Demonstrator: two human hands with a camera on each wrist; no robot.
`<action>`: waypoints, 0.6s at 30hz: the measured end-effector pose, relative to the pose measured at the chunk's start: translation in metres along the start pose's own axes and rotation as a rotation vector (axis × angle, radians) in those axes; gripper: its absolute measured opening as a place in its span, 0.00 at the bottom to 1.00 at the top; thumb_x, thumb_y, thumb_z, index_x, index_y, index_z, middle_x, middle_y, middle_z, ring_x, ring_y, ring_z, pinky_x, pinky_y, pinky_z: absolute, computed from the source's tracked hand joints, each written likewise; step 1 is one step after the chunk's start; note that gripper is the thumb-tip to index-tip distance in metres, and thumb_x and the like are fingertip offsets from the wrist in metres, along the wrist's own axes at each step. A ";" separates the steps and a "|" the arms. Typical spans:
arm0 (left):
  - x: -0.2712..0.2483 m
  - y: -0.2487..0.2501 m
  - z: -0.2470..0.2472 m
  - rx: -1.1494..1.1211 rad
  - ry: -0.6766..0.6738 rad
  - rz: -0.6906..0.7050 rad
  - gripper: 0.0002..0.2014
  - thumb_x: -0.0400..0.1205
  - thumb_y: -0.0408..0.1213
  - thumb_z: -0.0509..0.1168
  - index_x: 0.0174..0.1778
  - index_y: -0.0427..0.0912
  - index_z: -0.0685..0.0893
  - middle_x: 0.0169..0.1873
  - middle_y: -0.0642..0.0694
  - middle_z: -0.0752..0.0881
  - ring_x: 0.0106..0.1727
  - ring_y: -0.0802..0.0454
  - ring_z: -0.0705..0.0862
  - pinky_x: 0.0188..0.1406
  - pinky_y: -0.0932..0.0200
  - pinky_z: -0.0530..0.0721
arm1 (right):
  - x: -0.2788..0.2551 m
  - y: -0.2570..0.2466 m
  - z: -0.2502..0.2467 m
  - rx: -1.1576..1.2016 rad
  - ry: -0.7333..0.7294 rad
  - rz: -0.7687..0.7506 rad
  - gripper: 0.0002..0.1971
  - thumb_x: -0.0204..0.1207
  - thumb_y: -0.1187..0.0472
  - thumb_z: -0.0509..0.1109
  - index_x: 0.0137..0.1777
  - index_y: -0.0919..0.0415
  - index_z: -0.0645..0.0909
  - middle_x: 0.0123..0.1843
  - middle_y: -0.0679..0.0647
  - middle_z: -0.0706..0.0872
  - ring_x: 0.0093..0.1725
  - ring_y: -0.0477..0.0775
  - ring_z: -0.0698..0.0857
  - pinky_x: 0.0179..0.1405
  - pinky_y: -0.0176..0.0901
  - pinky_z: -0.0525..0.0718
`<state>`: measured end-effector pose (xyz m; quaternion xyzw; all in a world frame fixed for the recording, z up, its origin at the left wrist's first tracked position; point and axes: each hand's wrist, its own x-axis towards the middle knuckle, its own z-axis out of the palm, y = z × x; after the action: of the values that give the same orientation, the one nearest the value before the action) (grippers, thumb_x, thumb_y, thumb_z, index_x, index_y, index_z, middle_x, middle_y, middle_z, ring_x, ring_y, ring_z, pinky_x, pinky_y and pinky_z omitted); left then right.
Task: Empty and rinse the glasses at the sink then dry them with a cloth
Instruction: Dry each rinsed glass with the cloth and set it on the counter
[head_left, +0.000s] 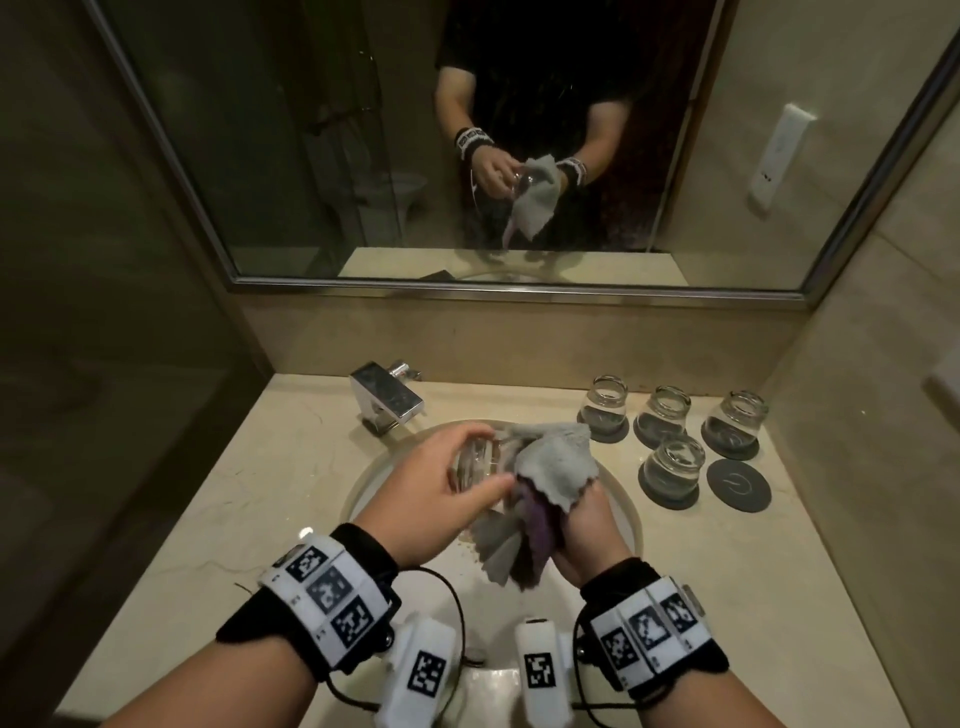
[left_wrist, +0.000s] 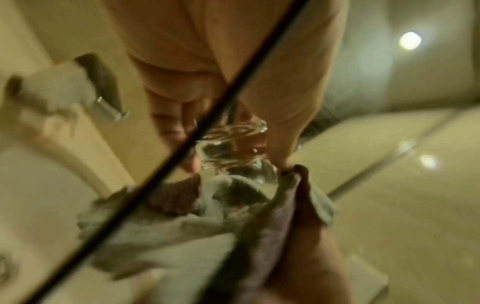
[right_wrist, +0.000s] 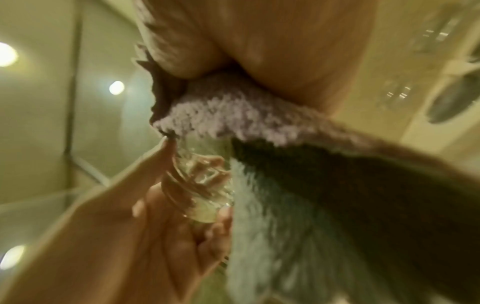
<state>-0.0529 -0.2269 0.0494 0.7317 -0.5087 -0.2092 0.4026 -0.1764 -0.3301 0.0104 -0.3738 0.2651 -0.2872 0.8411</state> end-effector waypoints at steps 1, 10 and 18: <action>0.000 -0.002 -0.001 0.121 -0.001 0.140 0.20 0.80 0.50 0.71 0.67 0.54 0.78 0.56 0.60 0.81 0.53 0.70 0.80 0.51 0.72 0.77 | -0.002 -0.003 0.003 0.041 -0.010 0.052 0.25 0.73 0.55 0.71 0.64 0.73 0.78 0.57 0.74 0.83 0.55 0.70 0.82 0.61 0.72 0.78; 0.004 0.000 -0.002 -0.147 0.007 -0.119 0.16 0.79 0.53 0.69 0.59 0.53 0.80 0.47 0.50 0.86 0.38 0.52 0.87 0.39 0.55 0.87 | -0.002 -0.011 0.001 0.077 -0.023 0.079 0.14 0.76 0.60 0.69 0.58 0.66 0.84 0.56 0.71 0.86 0.54 0.70 0.85 0.63 0.75 0.77; 0.002 0.005 0.001 -0.305 0.004 -0.215 0.19 0.76 0.58 0.67 0.59 0.55 0.79 0.54 0.52 0.83 0.35 0.52 0.88 0.42 0.45 0.89 | -0.006 -0.012 -0.001 0.118 -0.005 0.054 0.13 0.78 0.70 0.66 0.61 0.67 0.77 0.46 0.64 0.86 0.38 0.60 0.86 0.45 0.62 0.82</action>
<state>-0.0560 -0.2297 0.0535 0.7129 -0.3891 -0.3244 0.4849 -0.1844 -0.3332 0.0203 -0.3171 0.2556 -0.2787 0.8697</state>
